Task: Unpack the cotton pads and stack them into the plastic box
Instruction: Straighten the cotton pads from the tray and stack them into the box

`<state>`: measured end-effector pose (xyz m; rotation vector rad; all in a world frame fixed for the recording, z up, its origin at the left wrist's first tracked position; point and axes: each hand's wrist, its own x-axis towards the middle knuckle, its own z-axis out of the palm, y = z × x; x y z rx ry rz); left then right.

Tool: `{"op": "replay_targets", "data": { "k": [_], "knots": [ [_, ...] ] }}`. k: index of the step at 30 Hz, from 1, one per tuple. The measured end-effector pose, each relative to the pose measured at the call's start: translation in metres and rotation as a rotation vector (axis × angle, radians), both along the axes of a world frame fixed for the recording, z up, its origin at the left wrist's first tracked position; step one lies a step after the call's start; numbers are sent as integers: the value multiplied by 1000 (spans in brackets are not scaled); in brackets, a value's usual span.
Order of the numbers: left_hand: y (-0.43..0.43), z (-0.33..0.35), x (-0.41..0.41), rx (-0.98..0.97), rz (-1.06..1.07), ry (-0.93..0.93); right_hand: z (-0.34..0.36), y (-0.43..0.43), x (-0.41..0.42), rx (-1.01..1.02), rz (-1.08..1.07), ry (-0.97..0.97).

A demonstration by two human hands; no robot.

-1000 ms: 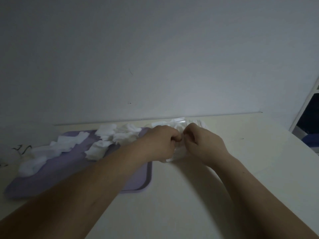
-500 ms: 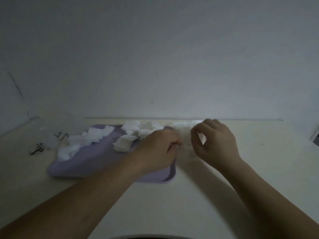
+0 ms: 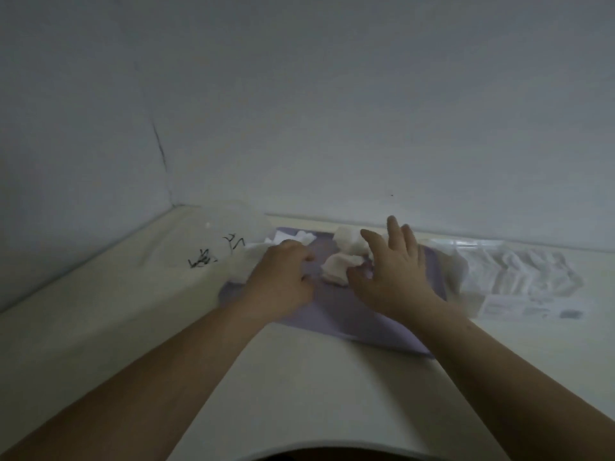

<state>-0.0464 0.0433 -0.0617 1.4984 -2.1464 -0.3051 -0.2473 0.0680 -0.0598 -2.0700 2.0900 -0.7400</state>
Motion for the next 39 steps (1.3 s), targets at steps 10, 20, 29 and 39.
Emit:
{"op": "replay_targets", "data": {
  "k": [10,20,29,39],
  "knots": [
    [-31,-11,61,-80,320,-242,-10,-30,58,-85,230,83],
    [-58,-13,61,65,139,-255,14,-97,91,294,319,59],
    [-81,-22,54,78,119,-279,12,-136,103,473,375,166],
    [-70,-21,44,40,49,-298,19,-89,86,405,452,515]
  ]
}}
